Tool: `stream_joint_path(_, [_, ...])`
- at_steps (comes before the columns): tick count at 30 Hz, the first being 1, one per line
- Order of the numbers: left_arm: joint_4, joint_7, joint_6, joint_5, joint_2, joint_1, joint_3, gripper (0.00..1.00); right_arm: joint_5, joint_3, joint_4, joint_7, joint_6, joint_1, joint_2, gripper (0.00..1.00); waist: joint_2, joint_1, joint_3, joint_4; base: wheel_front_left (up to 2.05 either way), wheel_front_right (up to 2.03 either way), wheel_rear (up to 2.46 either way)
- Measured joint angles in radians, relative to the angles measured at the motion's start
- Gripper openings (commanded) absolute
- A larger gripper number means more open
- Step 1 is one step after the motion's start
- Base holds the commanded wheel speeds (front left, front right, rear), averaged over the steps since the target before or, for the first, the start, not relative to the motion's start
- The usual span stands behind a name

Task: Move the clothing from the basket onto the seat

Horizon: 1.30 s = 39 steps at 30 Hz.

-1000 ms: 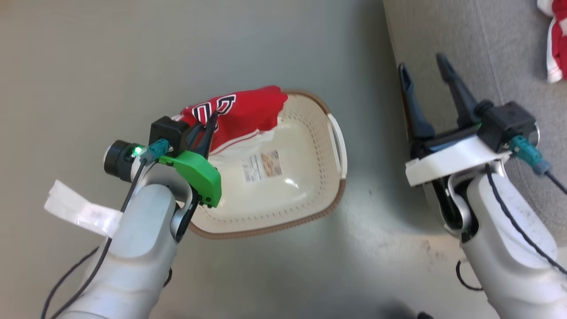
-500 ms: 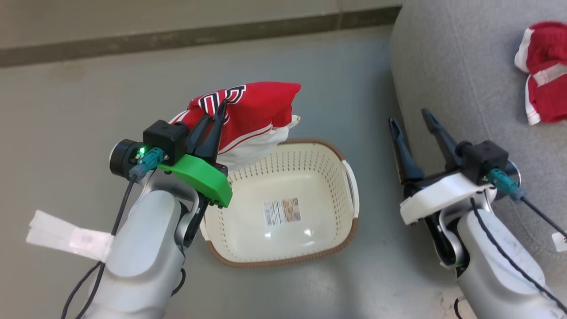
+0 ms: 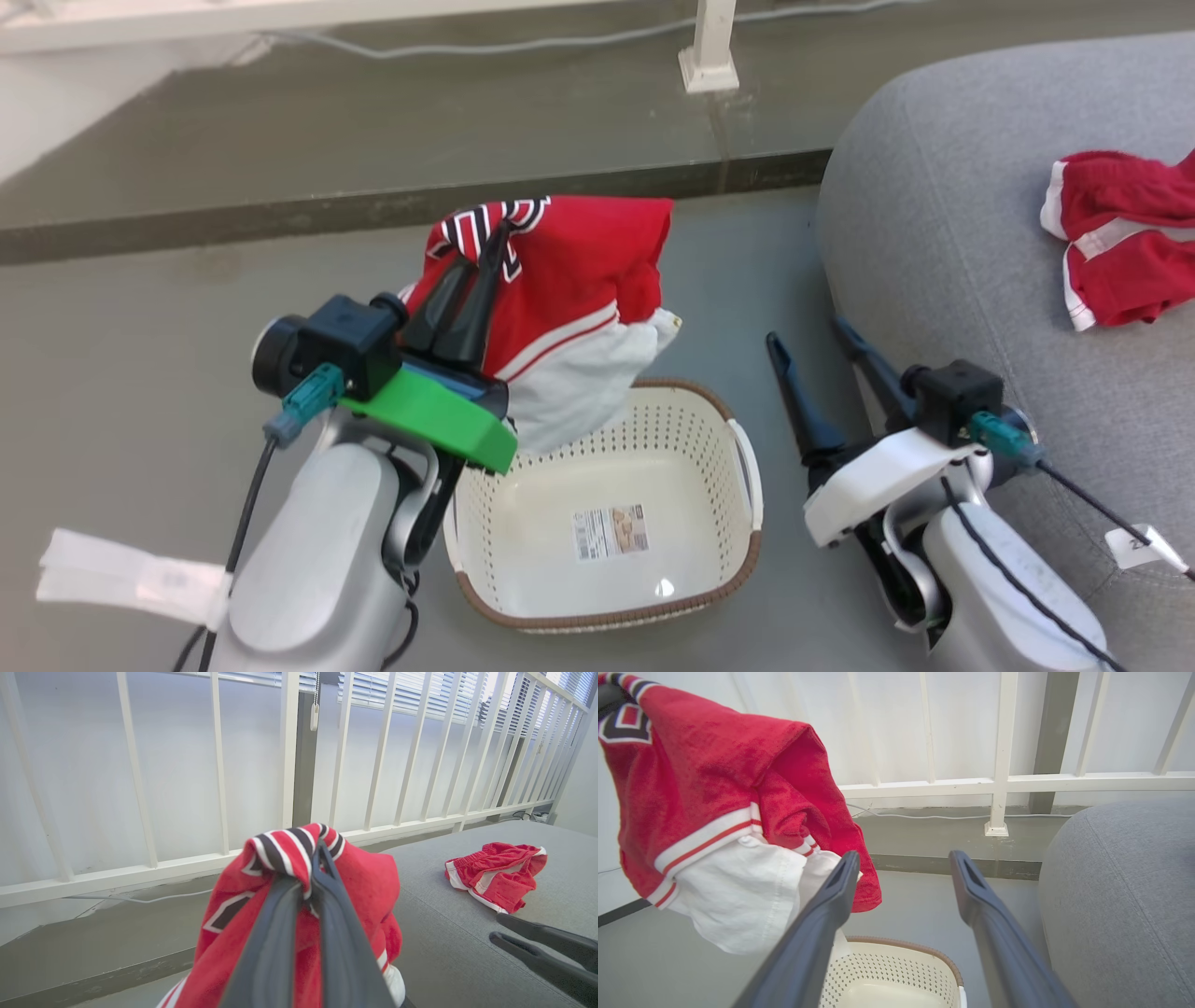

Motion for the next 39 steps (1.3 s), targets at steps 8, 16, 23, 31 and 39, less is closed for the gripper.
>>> stream_joint_path(8, [-0.088, 0.0, 0.0, -0.004, 0.0, 0.068, -0.041, 0.0, 0.007, 0.015, -0.003, 0.002, 0.006, 0.029, 0.011, 1.0, 0.0, 0.0, -0.058, -0.01, 0.0, 0.0, 0.0])
stream_joint_path(16, [-0.145, 0.0, 0.0, -0.003, 0.001, 0.112, -0.076, 0.0, 0.016, 0.021, -0.009, 0.012, 0.006, 0.058, 0.016, 1.0, 0.0, 0.0, -0.094, -0.016, 0.0, 0.0, 0.0])
stream_joint_path(23, [-0.209, 0.0, 0.0, -0.003, 0.003, 0.142, -0.094, 0.0, 0.016, 0.022, -0.043, 0.024, 0.004, 0.085, 0.015, 1.0, 0.0, 0.0, -0.109, -0.022, 0.0, 0.0, 0.0])
stream_joint_path(31, [-0.253, 0.015, 0.002, -0.003, 0.009, 0.17, -0.098, 0.0, 0.023, 0.022, -0.071, 0.032, -0.005, 0.097, 0.014, 1.0, 0.0, 0.0, -0.11, -0.022, 0.0, 0.0, 0.0])
stream_joint_path(39, [-0.29, 0.031, 0.014, -0.002, 0.02, 0.186, -0.098, 0.0, 0.024, 0.056, -0.161, 0.039, 0.007, 0.098, 0.019, 1.0, 0.0, 0.0001, -0.109, -0.024, 0.0, 0.0, 0.0])
